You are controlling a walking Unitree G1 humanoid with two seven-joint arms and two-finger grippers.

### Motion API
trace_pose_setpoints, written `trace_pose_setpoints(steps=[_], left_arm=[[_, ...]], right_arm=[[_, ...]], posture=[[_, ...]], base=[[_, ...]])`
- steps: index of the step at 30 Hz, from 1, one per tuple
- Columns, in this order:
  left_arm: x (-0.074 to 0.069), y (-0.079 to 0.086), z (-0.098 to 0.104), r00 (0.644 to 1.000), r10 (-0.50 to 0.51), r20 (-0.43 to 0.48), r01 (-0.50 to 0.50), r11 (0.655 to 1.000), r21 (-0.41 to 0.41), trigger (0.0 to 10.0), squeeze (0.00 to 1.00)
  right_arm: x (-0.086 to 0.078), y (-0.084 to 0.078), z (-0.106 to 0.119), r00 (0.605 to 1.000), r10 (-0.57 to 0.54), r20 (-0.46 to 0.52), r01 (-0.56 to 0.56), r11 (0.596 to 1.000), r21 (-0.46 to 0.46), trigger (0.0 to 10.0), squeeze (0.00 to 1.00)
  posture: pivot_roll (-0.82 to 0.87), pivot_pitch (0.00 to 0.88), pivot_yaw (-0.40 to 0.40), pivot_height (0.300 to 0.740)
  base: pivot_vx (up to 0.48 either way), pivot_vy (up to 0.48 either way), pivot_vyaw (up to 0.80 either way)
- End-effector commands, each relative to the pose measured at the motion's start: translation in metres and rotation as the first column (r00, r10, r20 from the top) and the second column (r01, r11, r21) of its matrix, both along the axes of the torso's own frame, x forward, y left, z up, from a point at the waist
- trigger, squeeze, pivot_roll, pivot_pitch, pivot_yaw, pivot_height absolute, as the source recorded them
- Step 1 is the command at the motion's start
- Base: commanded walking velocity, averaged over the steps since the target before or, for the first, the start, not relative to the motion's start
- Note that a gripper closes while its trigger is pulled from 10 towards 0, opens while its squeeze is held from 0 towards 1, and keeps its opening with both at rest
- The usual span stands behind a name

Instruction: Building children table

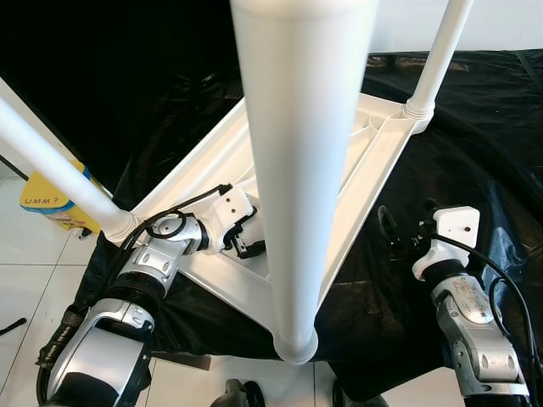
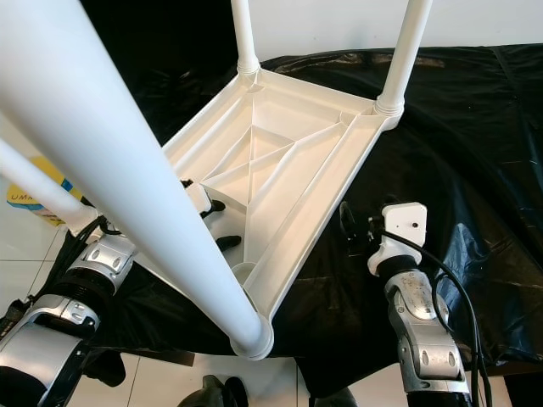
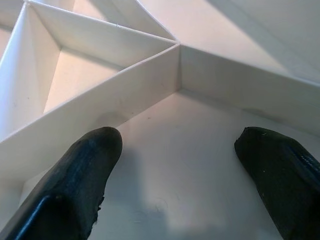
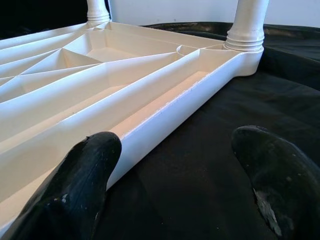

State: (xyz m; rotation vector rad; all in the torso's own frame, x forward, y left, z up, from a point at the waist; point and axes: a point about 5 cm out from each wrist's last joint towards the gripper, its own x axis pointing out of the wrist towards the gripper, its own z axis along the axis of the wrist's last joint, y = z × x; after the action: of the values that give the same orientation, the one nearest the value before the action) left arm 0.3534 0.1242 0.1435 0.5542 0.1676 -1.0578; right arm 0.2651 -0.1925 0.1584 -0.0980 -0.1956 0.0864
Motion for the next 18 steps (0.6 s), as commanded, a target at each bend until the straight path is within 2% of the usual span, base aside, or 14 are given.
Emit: trace_pose_setpoints(steps=[1, 18], left_arm=[[-0.0052, 0.0066, -0.0186, 0.997, 0.012, -0.072, -0.008, 0.998, 0.056, 9.3, 0.00], [-0.0051, 0.0066, -0.0186, 0.997, 0.012, -0.072, -0.008, 0.998, 0.056, 9.3, 0.00]], right_arm=[[-0.0022, 0.0006, -0.0013, 1.000, -0.002, -0.009, 0.002, 1.000, 0.002, 10.0, 0.00], [-0.0022, 0.0006, -0.0013, 1.000, -0.002, -0.009, 0.002, 1.000, 0.002, 10.0, 0.00]], posture=[[-0.16, 0.188, 0.104, 0.740], [-0.16, 0.188, 0.104, 0.740]], base=[[0.000, 0.000, 0.00], [0.000, 0.000, 0.00]])
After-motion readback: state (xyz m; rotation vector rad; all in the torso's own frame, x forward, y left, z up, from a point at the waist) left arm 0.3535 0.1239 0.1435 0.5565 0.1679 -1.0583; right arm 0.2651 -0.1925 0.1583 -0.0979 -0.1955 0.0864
